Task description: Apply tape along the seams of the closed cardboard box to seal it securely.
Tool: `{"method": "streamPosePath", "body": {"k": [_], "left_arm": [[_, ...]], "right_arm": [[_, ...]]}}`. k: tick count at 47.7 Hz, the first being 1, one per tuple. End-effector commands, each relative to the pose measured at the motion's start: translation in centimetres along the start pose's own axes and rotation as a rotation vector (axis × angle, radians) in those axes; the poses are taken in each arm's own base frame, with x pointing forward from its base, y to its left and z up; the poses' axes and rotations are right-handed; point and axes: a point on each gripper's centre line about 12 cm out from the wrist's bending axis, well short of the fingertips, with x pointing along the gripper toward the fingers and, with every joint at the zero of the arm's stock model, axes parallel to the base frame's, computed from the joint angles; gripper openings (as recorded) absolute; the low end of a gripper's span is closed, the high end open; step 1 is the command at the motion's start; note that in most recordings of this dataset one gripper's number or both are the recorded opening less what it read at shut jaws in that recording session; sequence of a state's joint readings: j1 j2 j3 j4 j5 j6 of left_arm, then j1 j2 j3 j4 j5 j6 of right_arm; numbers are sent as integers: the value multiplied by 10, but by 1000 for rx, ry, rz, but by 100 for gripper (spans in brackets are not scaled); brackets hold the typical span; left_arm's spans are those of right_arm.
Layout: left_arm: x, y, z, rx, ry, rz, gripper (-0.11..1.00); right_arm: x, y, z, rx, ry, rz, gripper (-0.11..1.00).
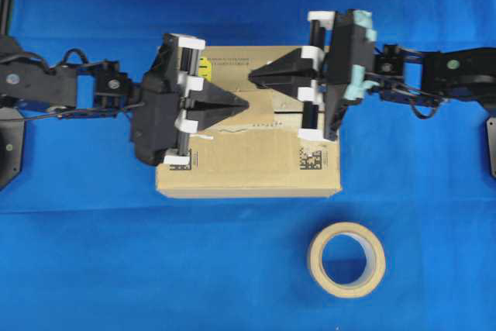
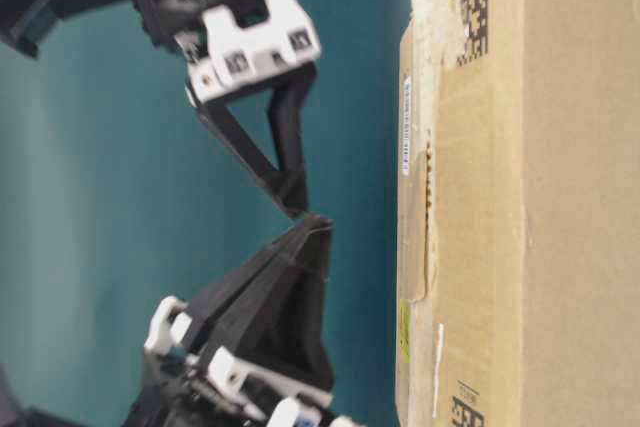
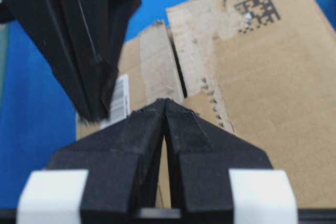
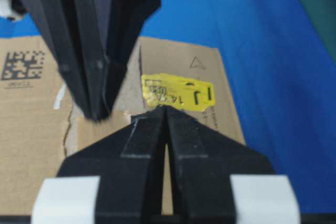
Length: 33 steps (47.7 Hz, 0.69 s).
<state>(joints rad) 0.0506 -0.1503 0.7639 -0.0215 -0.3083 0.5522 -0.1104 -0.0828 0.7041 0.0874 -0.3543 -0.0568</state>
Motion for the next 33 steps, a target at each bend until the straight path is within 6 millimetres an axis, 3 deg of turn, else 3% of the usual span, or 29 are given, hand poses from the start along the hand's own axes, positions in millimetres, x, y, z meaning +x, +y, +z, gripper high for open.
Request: {"method": "streamPosePath", "body": {"k": [1, 18, 33], "left_arm": [[4, 7, 10, -19, -31, 20, 0], [13, 2, -18, -180, 46, 8, 0], [15, -20, -54, -328, 153, -31, 0]], "right_arm": [[8, 1, 10, -2, -26, 1, -1], [28, 15, -25, 4, 76, 30, -1], [23, 21, -46, 18, 163, 40, -1]]}}
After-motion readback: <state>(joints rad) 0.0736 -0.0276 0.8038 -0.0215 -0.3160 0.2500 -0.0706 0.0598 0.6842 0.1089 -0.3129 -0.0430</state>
